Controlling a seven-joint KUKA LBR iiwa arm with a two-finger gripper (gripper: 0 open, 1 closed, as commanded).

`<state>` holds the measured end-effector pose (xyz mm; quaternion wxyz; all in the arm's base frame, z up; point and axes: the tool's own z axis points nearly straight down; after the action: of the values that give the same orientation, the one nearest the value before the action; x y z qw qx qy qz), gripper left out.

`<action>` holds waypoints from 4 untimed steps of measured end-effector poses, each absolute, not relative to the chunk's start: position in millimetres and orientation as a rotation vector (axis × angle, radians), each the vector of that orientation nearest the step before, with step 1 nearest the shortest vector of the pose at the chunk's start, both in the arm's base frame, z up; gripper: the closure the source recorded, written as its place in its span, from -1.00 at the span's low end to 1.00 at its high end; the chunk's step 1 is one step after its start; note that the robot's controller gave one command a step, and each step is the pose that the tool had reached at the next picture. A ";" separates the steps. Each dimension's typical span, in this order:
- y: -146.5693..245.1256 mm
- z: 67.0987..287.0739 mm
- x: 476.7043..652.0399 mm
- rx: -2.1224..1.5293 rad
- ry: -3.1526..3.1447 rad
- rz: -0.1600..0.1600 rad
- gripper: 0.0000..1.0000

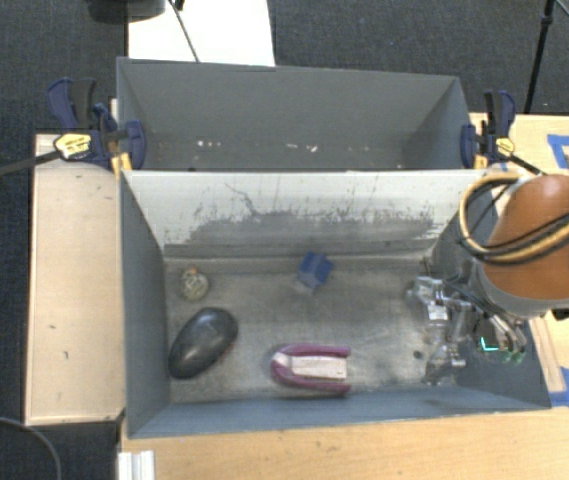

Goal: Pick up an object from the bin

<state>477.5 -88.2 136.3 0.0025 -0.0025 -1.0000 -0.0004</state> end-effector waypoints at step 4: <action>-149.5 80.2 554.7 0.515 -3.102 0.001 1.00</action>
Offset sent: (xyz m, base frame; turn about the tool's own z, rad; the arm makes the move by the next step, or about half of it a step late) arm 0.0652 -0.0140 -0.0347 -0.0542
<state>554.7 -149.5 80.2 -0.0015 0.1637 -0.9865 0.0003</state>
